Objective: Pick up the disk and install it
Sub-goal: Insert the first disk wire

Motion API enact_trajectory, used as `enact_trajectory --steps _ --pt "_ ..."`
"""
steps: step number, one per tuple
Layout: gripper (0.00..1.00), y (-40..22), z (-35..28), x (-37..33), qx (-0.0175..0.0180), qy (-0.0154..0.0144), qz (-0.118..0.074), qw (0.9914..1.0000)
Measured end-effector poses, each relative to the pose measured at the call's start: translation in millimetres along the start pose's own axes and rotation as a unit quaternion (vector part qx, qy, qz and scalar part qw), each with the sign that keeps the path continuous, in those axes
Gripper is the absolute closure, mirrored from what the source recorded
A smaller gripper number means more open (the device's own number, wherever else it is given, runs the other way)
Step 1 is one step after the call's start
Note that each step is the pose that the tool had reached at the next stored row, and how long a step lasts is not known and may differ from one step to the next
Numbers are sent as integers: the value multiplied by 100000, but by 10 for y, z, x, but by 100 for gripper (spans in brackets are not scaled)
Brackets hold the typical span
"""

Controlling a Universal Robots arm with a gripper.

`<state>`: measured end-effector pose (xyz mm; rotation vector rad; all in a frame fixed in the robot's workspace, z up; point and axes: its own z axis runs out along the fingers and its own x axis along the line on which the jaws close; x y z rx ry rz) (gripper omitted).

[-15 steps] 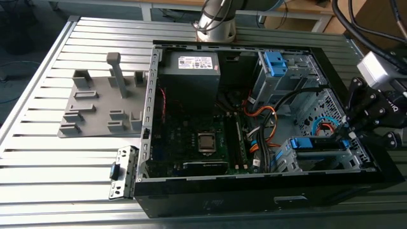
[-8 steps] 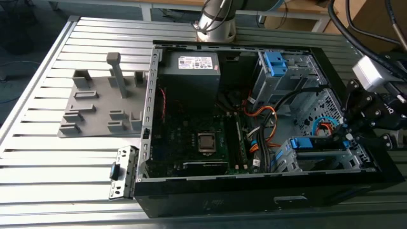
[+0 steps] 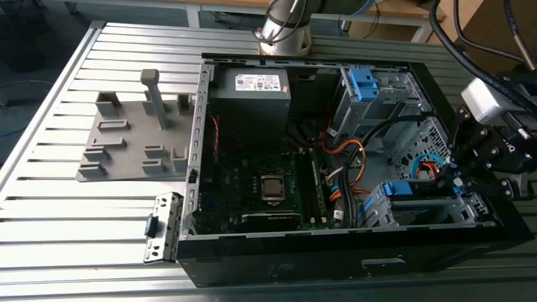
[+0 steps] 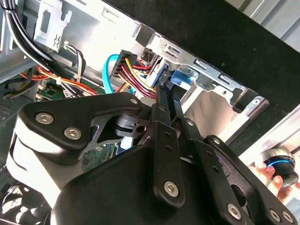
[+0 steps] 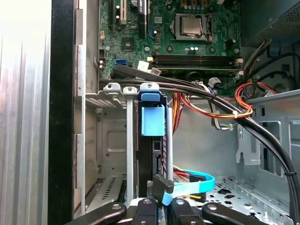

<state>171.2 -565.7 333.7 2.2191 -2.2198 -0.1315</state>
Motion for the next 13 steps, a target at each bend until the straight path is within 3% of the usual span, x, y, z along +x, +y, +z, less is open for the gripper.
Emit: enact_trajectory --steps 7,13 --pt "82 0 54 3 4 14 0 100000" --pt "82 0 63 4 -4 -27 2 100000"
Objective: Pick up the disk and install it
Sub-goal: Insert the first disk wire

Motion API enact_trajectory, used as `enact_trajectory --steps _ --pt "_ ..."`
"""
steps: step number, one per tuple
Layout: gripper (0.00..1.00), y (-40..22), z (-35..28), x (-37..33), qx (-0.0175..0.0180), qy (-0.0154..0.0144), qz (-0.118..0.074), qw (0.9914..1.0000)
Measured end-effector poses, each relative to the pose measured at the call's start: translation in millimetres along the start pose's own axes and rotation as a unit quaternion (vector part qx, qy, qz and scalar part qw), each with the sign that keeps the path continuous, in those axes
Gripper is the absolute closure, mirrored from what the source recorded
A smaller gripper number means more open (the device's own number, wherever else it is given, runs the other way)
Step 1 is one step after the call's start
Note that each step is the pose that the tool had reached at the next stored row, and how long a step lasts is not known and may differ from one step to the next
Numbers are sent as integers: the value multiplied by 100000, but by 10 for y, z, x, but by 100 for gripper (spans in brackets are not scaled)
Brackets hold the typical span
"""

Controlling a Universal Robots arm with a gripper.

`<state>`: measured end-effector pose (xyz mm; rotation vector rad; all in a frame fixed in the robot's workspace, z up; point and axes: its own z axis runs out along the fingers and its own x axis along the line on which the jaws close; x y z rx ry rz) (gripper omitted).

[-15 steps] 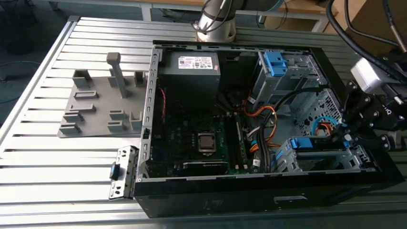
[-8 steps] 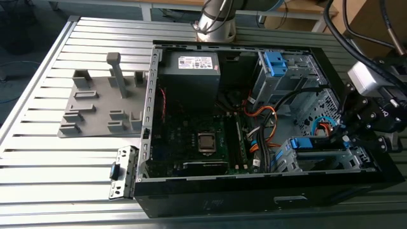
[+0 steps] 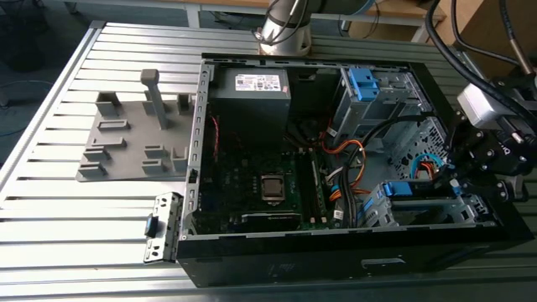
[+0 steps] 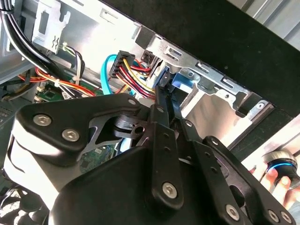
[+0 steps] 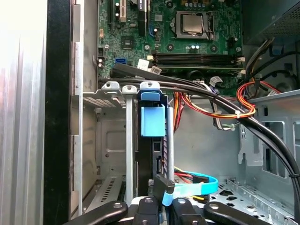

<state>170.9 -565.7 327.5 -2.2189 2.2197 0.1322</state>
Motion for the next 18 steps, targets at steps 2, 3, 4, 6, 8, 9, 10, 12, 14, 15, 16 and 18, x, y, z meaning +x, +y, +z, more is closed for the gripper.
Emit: enact_trajectory --steps 2,3,4,6,8,9,10,12,14,15,16,18 --pt "75 0 1 0 2 2 0 100000" --pt "75 0 0 0 3 9 2 100000" --pt "75 0 -1 0 5 24 2 100000" --pt "75 -9 -4 0 6 43 1 100000" --pt "75 -33 -7 0 -7 27 0 100000" --pt "75 -46 -15 -1 -11 31 0 100000" --pt "75 -53 -29 -2 -11 18 0 100000" --pt "75 -59 -74 -4 -13 -108 -5 100000" --pt "75 -61 -117 -7 -12 -350 -19 99999" --pt "75 -62 -132 -7 -13 -450 -25 99999" --pt "75 -64 -140 -8 -15 -530 -33 99999" --pt "75 -65 -148 -9 -16 -665 -34 99998"
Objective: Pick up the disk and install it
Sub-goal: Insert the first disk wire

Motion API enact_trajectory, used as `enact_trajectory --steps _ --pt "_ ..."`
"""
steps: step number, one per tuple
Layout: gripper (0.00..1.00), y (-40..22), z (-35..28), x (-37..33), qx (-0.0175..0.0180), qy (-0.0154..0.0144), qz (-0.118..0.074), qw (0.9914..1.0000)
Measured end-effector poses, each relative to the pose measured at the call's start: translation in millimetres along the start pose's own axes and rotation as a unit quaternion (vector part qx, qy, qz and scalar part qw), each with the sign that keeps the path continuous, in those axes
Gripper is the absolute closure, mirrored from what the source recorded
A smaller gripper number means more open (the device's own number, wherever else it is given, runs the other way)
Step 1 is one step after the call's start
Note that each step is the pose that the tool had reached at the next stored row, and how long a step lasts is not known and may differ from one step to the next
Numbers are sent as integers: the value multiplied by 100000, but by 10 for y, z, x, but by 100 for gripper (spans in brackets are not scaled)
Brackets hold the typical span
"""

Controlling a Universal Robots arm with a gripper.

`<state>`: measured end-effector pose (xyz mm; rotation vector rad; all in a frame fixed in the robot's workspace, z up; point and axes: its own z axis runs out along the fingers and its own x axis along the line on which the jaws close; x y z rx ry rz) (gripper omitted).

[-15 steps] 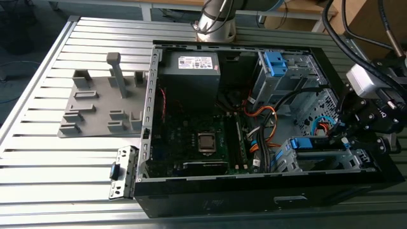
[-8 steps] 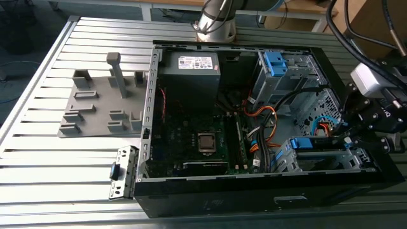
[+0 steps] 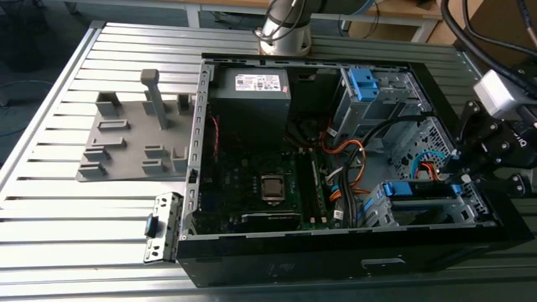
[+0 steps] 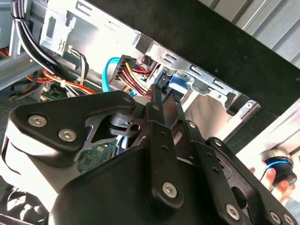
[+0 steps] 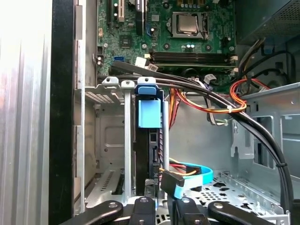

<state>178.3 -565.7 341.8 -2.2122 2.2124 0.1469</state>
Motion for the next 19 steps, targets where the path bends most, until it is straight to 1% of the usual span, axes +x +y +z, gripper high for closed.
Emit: enact_trajectory --steps 1,2,3,4,6,8,12,16,17,19 --pt "76 -3 -2 -1 -1 -50 -9 100000" --pt "83 -9 -2 -1 -18 -127 -20 100000" --pt "83 -16 -2 -1 -67 -251 -21 100000" --pt "89 -25 -3 -1 -135 -361 -23 99999" --pt "89 -41 -5 -2 -209 -495 -31 99999" --pt "89 -50 -21 -3 -222 -556 -40 99998" --pt "89 -74 -104 -9 -241 -613 -40 99998" --pt "89 -71 -222 -17 -248 -635 -35 99998" --pt "89 -71 -236 -18 -246 -632 -38 99998" --pt "89 -71 -238 -18 -248 -648 -42 99998"
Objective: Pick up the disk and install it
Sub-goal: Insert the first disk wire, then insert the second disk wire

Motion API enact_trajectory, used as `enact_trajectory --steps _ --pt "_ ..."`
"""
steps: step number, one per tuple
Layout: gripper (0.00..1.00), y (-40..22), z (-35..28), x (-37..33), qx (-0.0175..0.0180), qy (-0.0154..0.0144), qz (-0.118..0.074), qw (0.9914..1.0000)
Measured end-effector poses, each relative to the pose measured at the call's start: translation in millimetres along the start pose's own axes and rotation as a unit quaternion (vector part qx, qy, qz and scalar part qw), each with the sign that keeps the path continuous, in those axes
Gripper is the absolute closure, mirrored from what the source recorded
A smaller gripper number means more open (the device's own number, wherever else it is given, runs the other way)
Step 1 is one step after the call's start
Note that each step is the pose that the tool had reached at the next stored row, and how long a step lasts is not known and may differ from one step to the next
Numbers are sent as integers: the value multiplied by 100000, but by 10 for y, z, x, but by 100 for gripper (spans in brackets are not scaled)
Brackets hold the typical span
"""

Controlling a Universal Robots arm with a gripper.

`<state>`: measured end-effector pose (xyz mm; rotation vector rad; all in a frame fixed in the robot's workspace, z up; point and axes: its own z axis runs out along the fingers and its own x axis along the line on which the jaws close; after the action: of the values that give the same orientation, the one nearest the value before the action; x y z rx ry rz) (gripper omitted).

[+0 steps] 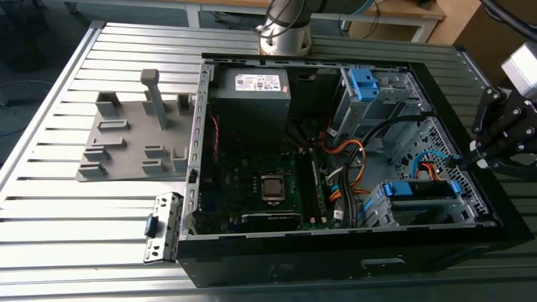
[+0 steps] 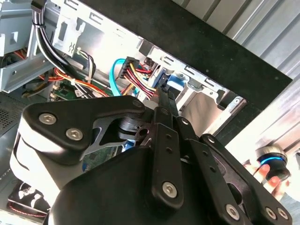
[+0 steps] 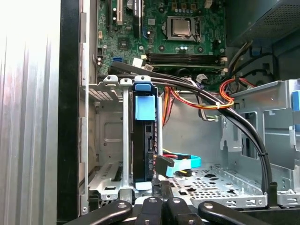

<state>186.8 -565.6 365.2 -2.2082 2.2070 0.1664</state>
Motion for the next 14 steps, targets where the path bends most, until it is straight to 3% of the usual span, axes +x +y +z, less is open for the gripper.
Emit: enact_trajectory --steps 14 --pt "89 0 -7 -1 2 12 1 100000"
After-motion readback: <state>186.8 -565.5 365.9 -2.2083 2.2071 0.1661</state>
